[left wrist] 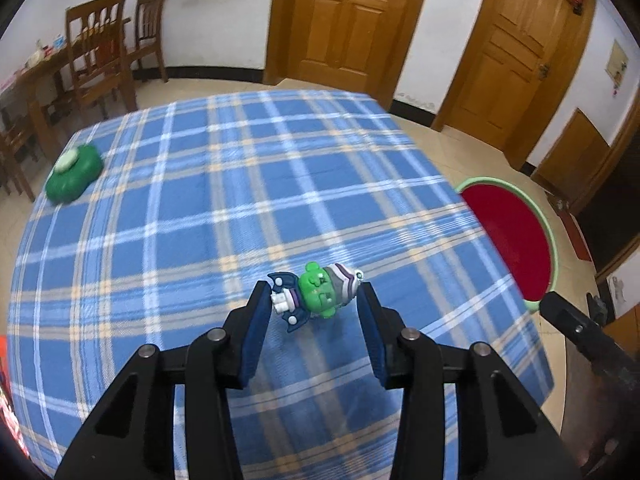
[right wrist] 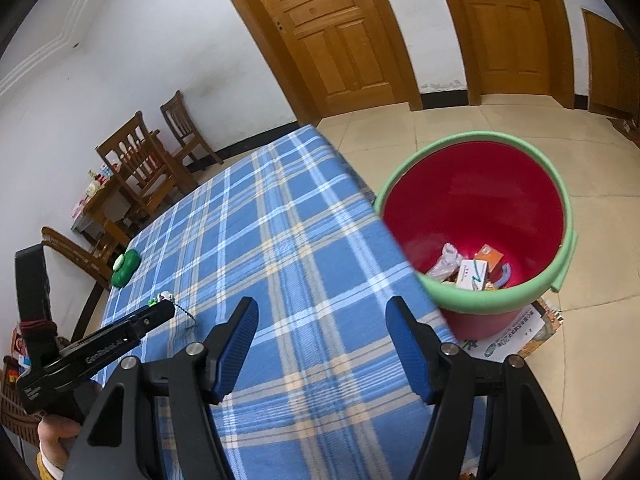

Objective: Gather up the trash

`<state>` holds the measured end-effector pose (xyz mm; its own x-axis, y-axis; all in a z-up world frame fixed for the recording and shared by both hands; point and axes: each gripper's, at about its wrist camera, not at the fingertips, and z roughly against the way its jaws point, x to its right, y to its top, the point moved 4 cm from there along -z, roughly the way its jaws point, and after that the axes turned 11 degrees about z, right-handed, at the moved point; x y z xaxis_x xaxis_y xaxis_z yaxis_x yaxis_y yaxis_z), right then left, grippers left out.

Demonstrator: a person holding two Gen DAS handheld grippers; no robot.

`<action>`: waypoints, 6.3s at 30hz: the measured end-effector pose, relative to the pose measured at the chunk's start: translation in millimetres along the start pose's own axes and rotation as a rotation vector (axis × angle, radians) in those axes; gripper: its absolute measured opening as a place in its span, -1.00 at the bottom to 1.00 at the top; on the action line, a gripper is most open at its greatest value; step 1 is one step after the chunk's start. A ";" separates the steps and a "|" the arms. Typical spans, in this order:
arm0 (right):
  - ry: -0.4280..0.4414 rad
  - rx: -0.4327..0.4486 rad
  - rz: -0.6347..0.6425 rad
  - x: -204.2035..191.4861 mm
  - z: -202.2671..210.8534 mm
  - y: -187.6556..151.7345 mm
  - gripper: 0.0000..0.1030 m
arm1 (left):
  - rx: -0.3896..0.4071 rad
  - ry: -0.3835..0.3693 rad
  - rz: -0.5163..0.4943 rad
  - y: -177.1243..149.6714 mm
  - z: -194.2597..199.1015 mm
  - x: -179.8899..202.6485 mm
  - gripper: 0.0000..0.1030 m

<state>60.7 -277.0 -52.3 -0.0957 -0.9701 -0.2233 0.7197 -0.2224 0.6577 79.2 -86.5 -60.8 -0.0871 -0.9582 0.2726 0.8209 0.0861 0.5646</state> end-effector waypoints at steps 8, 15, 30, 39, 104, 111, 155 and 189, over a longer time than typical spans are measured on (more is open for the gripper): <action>-0.042 0.022 -0.048 29.1 7.0 10.5 0.34 | -0.007 -0.061 -0.074 13.1 -5.4 47.5 -0.14; -0.079 0.036 -0.104 59.0 12.6 12.8 0.34 | -0.037 -0.113 -0.159 18.1 -21.3 97.5 -0.14; -0.154 0.052 -0.233 132.4 28.4 1.8 0.34 | -0.121 -0.169 -0.296 8.8 -83.9 189.7 -0.14; -0.173 0.037 -0.287 160.8 25.0 -4.7 0.34 | -0.160 -0.193 -0.341 4.9 -109.0 218.3 -0.14; -0.022 0.091 0.117 -48.3 18.1 2.4 0.92 | 0.155 0.194 0.094 1.0 58.3 -32.9 0.69; -0.020 0.085 0.127 -57.3 18.6 -1.5 0.92 | 0.151 0.201 0.110 -7.8 62.8 -45.4 0.69; -0.043 0.066 0.106 -54.2 20.3 -7.4 0.92 | 0.119 0.163 0.084 -16.3 55.1 -38.8 0.69; -0.042 0.064 0.104 -54.0 19.8 -7.5 0.92 | 0.113 0.162 0.083 -17.1 53.1 -37.9 0.69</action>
<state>46.9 -224.9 -30.9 -0.0520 -0.9912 -0.1219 0.6823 -0.1244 0.7204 38.5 -37.1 -39.4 0.0779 -0.9771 0.1980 0.7524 0.1880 0.6313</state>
